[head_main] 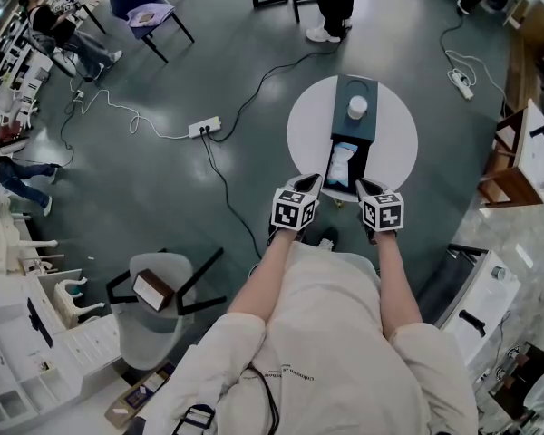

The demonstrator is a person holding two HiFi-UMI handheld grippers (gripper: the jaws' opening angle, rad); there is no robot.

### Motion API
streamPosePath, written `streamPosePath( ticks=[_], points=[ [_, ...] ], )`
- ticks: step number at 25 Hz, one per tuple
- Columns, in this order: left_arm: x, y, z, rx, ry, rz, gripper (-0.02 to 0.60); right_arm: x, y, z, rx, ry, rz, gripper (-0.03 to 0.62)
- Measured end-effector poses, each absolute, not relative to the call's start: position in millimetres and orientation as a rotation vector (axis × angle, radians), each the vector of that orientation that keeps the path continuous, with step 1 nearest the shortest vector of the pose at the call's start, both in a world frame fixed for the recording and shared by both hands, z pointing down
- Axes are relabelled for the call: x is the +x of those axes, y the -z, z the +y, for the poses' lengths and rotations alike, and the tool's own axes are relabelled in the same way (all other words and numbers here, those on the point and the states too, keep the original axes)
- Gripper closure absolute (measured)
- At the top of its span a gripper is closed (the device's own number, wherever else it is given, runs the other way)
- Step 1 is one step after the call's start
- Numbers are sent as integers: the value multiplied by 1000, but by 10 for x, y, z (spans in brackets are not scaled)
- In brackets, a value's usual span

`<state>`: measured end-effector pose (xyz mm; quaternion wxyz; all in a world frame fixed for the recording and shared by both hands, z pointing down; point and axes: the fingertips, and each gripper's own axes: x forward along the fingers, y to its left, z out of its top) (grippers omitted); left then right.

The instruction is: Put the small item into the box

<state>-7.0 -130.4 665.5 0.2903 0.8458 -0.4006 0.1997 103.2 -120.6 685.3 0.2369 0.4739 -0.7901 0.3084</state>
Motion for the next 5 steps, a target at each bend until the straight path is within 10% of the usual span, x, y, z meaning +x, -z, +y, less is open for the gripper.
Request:
streamPosePath(
  ticks=[5],
  points=[
    [-49, -6639, -1284, 2260, -517, -1067, 560, 1021, -6861, -1177, 1289, -848, -2166, 560]
  ],
)
